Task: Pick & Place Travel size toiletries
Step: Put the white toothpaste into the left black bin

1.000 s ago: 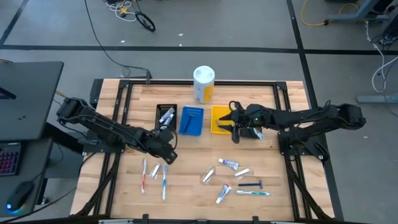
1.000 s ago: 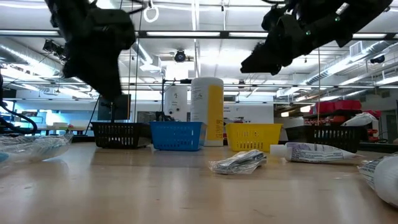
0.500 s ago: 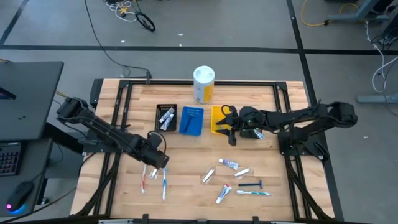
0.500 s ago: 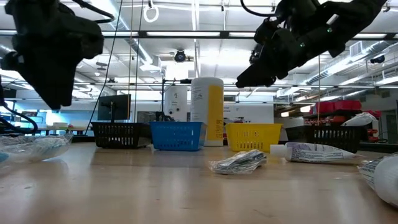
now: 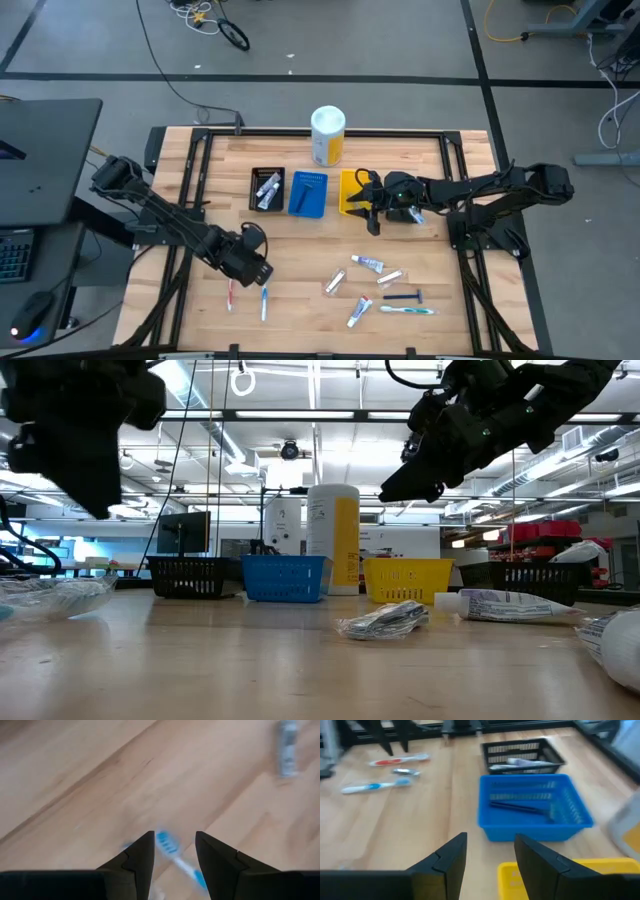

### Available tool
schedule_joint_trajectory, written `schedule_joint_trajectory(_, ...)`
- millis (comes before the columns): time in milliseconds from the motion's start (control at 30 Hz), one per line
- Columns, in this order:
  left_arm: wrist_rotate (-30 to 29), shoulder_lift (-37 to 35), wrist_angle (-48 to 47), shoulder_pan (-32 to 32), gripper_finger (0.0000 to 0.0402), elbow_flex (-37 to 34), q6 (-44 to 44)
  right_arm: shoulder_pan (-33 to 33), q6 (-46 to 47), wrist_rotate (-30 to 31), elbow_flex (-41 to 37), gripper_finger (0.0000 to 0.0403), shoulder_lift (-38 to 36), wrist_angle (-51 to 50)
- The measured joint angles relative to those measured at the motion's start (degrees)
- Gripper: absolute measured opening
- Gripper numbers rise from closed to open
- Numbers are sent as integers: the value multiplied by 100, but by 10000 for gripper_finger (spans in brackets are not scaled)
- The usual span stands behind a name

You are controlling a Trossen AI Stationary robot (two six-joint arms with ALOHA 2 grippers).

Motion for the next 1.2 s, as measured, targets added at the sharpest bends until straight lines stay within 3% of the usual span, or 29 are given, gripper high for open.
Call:
schedule_joint_trajectory(133, -217, -1, 347, -2, 151, 0, 473, 148, 54, -696, 0, 175, -1, -5)
schedule_joint_trajectory(267, -386, 0, 384, -2, 151, 0, 724, 884, 110, -762, 2, 172, -6, -622)
schedule_joint_trajectory(467, -683, 0, 388, 43, 151, 0, 1139, 2199, 1229, 698, 0, 170, -3, -1738)
schedule_joint_trajectory(567, -505, 0, 389, 107, 151, 0, 1146, 2595, 1991, 964, 0, 169, 63, -1891)
schedule_joint_trajectory(700, -408, 0, 393, 174, 151, -1, 1146, 2954, 2226, 1394, 0, 169, 306, -2013)
schedule_joint_trajectory(967, -334, 0, 432, 406, 151, -2, 1461, 3075, 2660, 1850, 0, 169, 1142, -2030)
schedule_joint_trajectory(1200, -120, 0, 433, 807, 151, -2, 2173, 3075, 2659, 1732, 20, 157, 1459, -1823)
